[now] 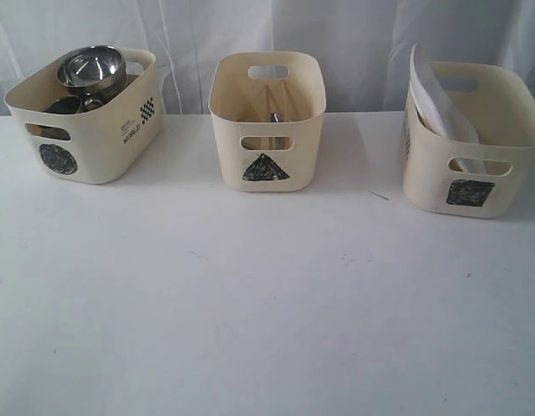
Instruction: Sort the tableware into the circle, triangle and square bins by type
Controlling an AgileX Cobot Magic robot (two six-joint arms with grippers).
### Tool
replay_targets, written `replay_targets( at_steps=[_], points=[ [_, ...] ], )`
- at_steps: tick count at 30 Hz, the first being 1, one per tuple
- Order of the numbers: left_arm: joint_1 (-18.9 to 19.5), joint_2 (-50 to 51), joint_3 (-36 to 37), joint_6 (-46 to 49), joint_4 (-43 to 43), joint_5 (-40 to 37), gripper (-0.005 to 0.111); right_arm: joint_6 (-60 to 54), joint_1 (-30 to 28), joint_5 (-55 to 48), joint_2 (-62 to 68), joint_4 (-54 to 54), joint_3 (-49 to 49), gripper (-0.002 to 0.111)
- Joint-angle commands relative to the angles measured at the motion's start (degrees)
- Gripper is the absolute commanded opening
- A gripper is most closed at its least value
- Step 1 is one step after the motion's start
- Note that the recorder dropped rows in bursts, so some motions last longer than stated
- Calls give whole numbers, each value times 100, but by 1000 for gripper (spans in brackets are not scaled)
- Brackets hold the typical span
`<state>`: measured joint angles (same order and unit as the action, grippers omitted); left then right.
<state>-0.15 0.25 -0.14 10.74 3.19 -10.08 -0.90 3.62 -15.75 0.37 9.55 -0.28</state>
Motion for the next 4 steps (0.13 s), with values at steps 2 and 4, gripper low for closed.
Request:
replay_targets(
  at_steps=[2,4],
  points=[
    [6,-25,14,-41,14,27,0,-42,2,50,-37,-9,28,0],
    [6,-25,14,-41,14,27,0,-42,2,50,-37,-9,28,0]
  ],
)
